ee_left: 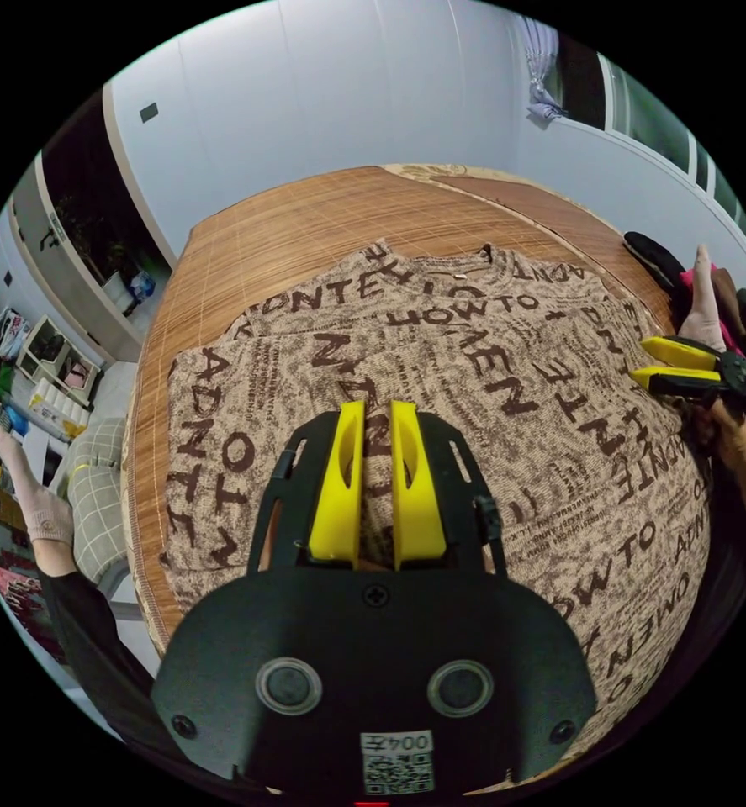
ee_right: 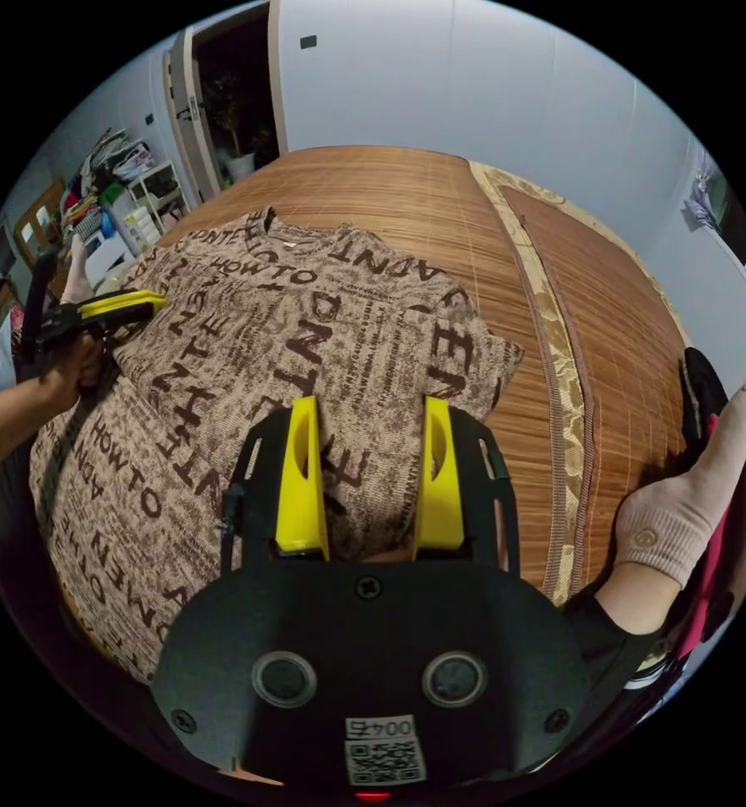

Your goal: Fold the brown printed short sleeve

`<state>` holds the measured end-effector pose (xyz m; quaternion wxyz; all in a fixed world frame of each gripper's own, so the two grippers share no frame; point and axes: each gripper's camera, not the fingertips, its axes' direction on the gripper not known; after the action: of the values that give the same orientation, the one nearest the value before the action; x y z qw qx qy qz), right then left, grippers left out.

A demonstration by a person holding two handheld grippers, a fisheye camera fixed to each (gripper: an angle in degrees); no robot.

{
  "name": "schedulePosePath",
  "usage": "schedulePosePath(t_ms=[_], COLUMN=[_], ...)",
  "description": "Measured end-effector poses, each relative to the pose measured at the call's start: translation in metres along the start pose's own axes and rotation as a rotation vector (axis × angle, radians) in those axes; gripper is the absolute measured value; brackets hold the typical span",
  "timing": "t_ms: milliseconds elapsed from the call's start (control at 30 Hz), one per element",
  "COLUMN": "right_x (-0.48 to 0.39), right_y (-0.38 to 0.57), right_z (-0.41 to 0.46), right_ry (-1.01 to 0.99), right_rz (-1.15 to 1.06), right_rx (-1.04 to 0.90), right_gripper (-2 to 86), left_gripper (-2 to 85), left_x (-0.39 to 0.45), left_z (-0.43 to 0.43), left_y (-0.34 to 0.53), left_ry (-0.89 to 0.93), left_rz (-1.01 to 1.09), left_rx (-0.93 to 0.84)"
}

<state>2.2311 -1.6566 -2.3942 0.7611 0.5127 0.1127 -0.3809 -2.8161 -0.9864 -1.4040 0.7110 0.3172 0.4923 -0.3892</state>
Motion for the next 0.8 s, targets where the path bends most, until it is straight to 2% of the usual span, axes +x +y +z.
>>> schedulePosePath(t_ms=[167,267,333,467,533,633,800], right_x=[-0.009,-0.015,-0.017,-0.022,-0.023,-0.026,-0.029], right_y=[0.000,0.000,0.000,-0.002,-0.002,-0.002,-0.002], right_z=[0.001,0.001,0.001,0.002,0.002,0.003,0.004], right_ry=[0.005,0.008,0.009,0.010,0.010,0.010,0.009], right_rz=[0.010,0.005,0.003,0.008,0.009,0.006,0.001], right_rx=[0.012,0.018,0.018,0.018,0.018,0.021,0.026], right_gripper=[16.7,16.7,16.8,16.7,16.7,16.8,16.9], left_gripper=[6.8,9.0,10.2,11.5,11.7,11.4,4.9], left_x=[-0.034,-0.073,-0.111,-0.199,-0.217,-0.227,-0.236], left_z=[-0.018,-0.061,-0.075,-0.067,-0.063,-0.058,-0.046], left_y=[0.001,0.015,0.024,0.045,0.052,0.055,0.052], left_ry=[0.054,-0.019,-0.050,-0.006,0.045,0.102,0.087], left_rz=[-0.024,-0.087,-0.160,-0.343,-0.381,-0.394,-0.371], left_rx=[0.010,0.158,0.181,0.084,0.075,0.075,0.009])
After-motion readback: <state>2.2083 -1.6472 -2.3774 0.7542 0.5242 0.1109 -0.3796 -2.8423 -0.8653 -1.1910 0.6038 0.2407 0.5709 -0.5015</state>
